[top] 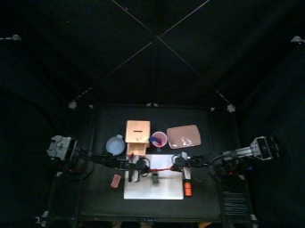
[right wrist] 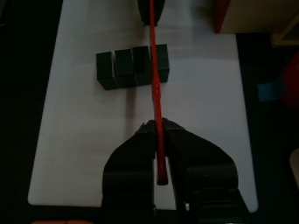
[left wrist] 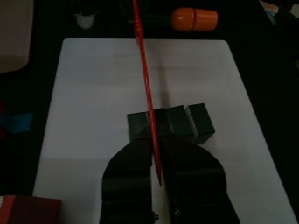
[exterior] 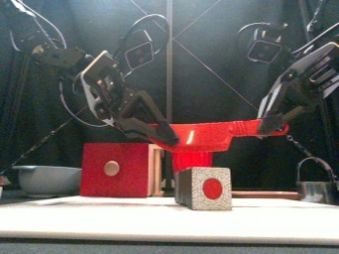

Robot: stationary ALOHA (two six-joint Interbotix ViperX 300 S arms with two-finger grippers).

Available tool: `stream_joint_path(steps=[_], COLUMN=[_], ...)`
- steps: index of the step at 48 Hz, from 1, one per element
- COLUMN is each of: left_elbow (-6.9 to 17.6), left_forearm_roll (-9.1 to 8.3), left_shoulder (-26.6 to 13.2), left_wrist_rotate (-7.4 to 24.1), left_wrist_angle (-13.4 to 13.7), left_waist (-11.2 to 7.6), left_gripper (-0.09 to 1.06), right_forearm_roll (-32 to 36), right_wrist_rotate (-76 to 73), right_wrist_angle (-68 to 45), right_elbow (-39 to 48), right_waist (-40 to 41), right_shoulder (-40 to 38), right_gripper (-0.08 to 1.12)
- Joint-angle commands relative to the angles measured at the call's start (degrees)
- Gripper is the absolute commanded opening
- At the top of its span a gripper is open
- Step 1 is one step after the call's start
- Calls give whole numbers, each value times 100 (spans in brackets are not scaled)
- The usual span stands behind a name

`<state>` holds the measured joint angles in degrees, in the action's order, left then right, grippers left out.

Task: Place sushi on board then cut the sushi with the knife then place the pieces on the plate
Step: Cut the sushi into 4 pieces

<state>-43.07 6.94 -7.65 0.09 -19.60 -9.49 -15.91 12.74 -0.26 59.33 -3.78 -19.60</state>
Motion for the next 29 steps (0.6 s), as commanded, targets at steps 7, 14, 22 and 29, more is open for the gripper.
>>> stream_joint_path(steps=[7, 14, 22, 29], left_elbow=[18, 44, 44, 53], left_forearm_roll=[18, 26, 26, 26], left_shoulder=[26, 26, 26, 18], left_wrist_rotate=[0, 0, 0, 0], left_wrist_angle=[272, 483, 501, 510], left_waist=[-123, -123, -123, -158], left_gripper=[37, 37, 37, 37], right_forearm_roll=[167, 220, 220, 229], right_wrist_rotate=[9, 9, 9, 9], right_wrist_angle=[-44, -44, -44, -44], right_elbow=[-97, -185, -264, -272], right_waist=[105, 105, 105, 105], right_shoulder=[53, 316, 501, 519], right_gripper=[43, 43, 43, 43])
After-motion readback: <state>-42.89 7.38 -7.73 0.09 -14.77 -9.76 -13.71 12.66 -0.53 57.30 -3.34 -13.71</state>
